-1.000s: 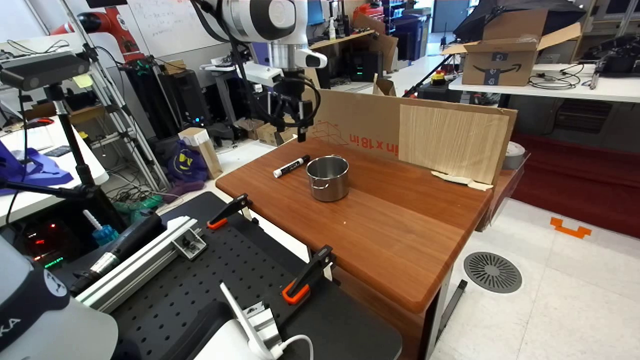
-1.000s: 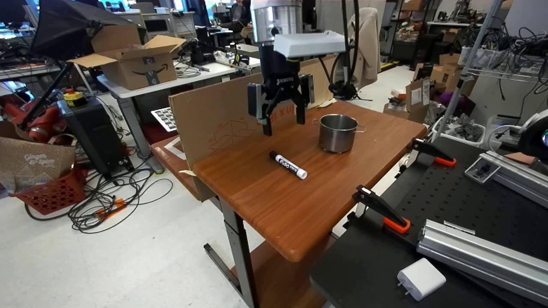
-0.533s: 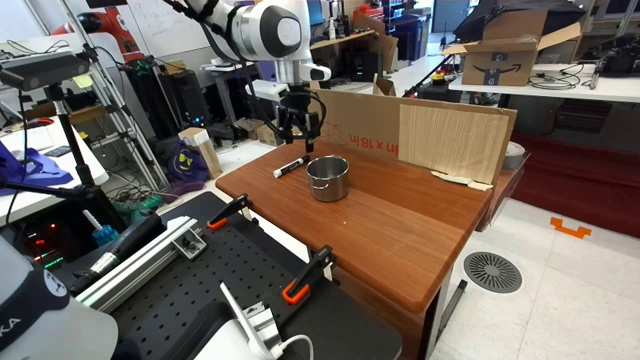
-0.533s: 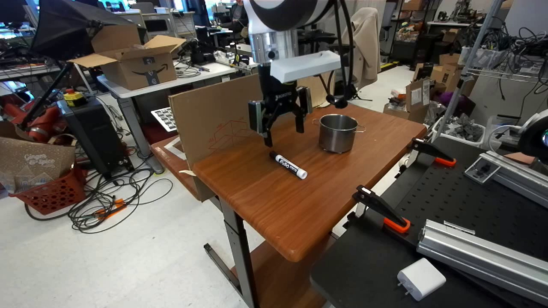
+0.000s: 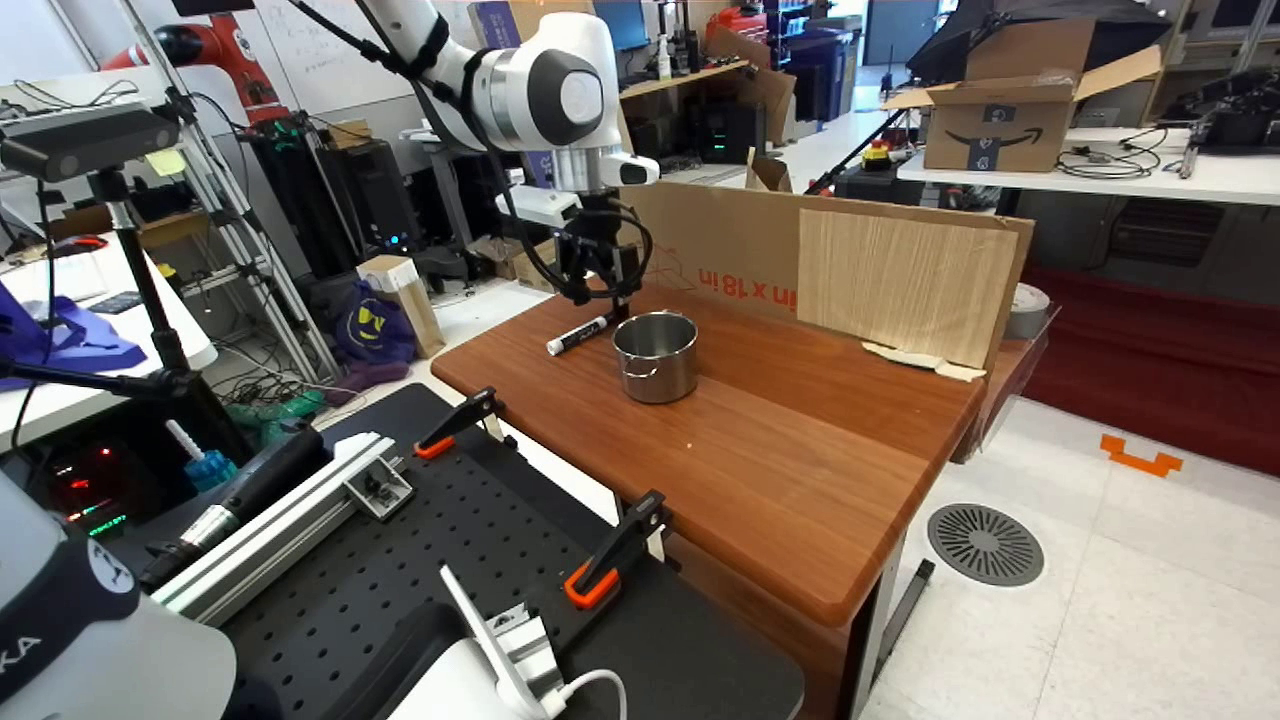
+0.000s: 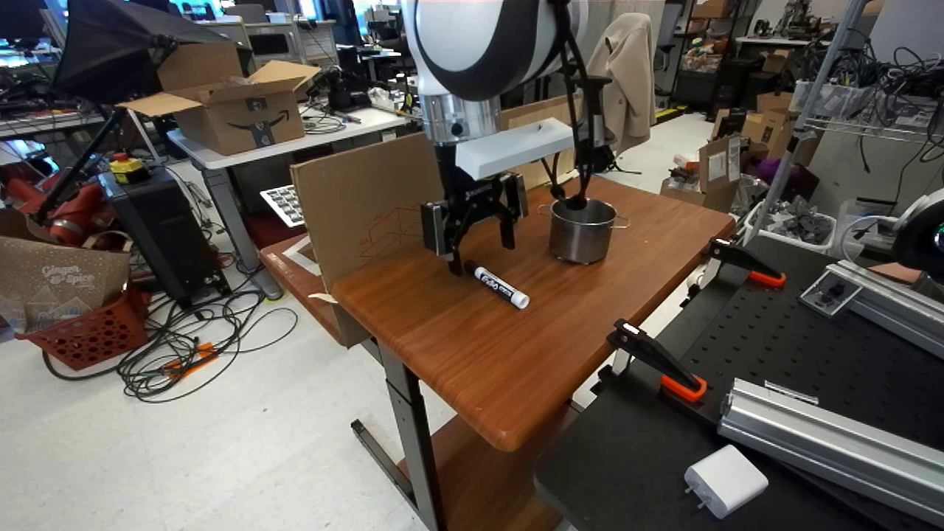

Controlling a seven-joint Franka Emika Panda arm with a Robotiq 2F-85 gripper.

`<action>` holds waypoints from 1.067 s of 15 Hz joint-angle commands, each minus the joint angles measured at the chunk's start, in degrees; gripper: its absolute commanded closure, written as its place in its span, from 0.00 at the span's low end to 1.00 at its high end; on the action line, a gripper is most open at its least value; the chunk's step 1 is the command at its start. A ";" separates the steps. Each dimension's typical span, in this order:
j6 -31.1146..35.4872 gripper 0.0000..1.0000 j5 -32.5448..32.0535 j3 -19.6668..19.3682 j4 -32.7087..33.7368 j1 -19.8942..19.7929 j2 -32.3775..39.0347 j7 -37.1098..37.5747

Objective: Put the marker in the pot

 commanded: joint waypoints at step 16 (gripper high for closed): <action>1.83 0.95 -1.37 -2.16 4.77 1.44 2.35 -0.23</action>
